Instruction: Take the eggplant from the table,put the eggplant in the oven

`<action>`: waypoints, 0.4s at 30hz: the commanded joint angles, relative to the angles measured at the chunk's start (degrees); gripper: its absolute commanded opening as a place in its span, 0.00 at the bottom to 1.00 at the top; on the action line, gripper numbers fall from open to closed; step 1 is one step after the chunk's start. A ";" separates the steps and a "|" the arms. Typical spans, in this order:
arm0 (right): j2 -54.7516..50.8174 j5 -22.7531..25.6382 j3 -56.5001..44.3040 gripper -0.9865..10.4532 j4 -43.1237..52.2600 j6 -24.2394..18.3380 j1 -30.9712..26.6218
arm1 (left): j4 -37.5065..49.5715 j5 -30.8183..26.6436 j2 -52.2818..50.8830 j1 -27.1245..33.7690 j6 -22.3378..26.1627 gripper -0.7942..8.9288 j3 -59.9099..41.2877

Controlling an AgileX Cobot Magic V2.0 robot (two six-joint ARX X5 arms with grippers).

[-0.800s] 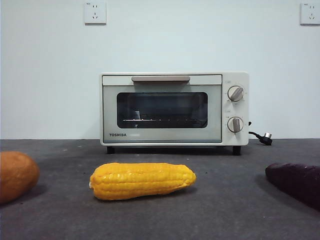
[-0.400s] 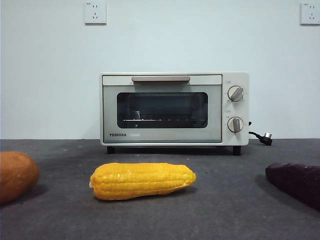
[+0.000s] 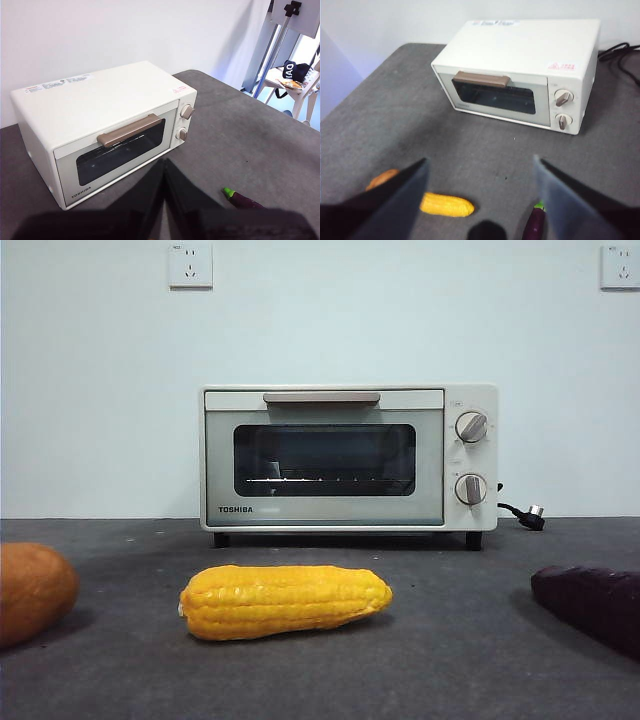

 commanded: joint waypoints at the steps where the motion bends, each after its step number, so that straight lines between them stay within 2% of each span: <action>1: 0.92 -1.68 0.17 0.56 -0.94 -0.50 0.90 | 0.35 0.11 0.42 -0.20 1.03 0.08 0.24; 12: 5.35 -2.78 0.17 0.56 -8.83 -1.51 4.63 | 4.66 2.12 6.32 -0.20 1.11 0.08 0.26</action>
